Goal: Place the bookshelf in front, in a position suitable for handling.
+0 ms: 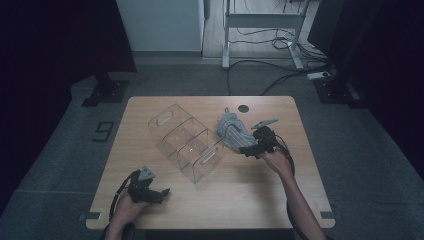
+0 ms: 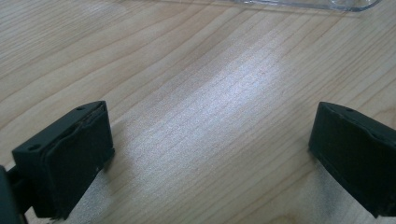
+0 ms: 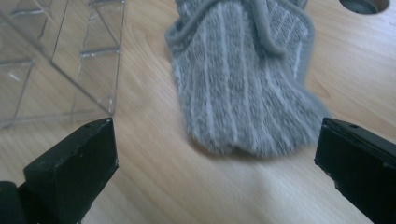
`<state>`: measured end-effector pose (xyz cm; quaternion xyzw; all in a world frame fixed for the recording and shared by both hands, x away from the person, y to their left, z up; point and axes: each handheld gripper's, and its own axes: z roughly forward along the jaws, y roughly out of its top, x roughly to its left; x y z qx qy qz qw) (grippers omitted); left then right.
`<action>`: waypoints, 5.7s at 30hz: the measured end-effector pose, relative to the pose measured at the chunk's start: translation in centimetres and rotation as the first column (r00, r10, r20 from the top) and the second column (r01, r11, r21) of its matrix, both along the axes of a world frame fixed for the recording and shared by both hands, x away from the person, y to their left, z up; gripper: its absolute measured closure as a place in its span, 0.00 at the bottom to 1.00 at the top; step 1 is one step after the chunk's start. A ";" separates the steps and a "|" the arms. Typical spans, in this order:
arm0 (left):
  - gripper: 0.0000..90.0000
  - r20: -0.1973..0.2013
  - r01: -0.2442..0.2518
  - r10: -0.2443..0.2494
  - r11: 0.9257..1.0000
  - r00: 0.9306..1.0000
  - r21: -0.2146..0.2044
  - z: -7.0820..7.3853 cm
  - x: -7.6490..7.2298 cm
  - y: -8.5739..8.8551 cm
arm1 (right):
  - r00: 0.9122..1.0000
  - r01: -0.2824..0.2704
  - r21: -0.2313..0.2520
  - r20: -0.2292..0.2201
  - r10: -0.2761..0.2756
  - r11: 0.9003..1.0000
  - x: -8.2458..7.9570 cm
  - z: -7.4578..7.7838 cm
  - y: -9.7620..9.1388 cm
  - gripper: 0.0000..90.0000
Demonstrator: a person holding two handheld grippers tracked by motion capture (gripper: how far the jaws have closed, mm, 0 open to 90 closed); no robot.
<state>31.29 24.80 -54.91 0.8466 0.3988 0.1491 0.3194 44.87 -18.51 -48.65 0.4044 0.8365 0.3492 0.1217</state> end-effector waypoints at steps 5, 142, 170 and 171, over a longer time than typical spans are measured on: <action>0.00 0.000 0.000 0.000 1.000 1.000 0.000 0.0 0.0 0.0 | 1.000 -0.008 -0.030 -0.008 0.008 1.000 1.5 -0.1 1.7 0.00; 0.00 -0.001 -0.009 0.009 1.000 1.000 -0.003 0.0 0.0 -0.1 | 0.986 0.164 -0.064 -0.033 -0.166 0.984 -17.5 -1.2 -12.9 0.66; 0.00 -0.021 -0.043 0.043 0.999 0.999 0.025 1.0 0.5 0.2 | 0.996 0.084 0.032 0.006 -0.084 0.996 -16.7 0.5 -12.0 0.07; 0.00 -0.013 -0.045 0.045 0.999 0.999 -0.001 1.5 0.5 0.4 | 0.997 0.069 0.042 0.012 -0.070 0.997 -16.4 0.8 -11.7 0.06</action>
